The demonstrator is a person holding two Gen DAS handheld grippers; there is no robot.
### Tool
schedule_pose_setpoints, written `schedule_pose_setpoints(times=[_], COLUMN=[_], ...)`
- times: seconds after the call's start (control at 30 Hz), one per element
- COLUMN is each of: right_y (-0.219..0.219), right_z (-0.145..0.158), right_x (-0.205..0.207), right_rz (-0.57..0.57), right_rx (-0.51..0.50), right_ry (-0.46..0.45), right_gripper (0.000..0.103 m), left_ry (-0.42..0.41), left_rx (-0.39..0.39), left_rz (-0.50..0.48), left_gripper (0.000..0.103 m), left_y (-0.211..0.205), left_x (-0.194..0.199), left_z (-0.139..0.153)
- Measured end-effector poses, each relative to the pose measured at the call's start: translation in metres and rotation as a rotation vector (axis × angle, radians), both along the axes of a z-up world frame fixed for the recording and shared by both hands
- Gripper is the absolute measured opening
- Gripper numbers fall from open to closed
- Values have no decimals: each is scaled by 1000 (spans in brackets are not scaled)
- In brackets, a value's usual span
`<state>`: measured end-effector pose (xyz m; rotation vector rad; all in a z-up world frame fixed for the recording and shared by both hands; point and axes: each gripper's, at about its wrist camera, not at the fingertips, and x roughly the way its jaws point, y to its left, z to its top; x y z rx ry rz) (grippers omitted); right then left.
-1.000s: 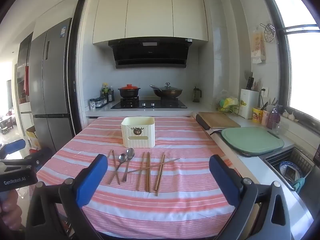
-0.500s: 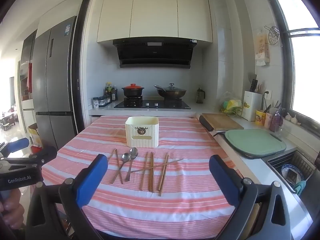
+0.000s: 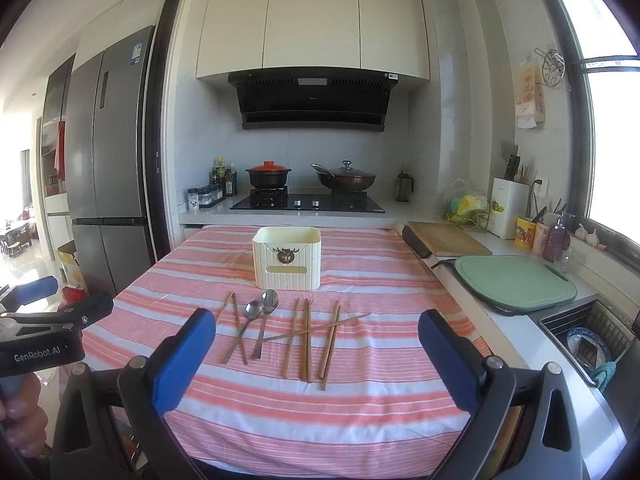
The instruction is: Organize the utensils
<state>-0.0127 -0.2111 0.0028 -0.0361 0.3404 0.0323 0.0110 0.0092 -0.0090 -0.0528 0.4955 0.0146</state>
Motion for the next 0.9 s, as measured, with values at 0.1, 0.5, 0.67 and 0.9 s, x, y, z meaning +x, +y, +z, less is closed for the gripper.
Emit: schedule_pose_setpoints(times=[0.1, 0.5, 0.67, 0.9], right_y=[1, -1, 0, 0], right_z=[0, -1, -1, -1], right_x=[0, 4, 4, 5], right_rz=[0, -1, -2, -2], right_rx=[-3, 1, 2, 3], right_ry=[-3, 3, 1, 1], right_gripper=[103, 103, 103, 103], left_ry=[-1, 5, 4, 3], left_rx=[2, 4, 4, 8], left_rz=[1, 4, 2, 4], left_gripper=[103, 103, 103, 103], left_y=[0, 0, 0, 2], left_x=[1, 4, 4, 6], left_z=[-1, -5, -6, -6])
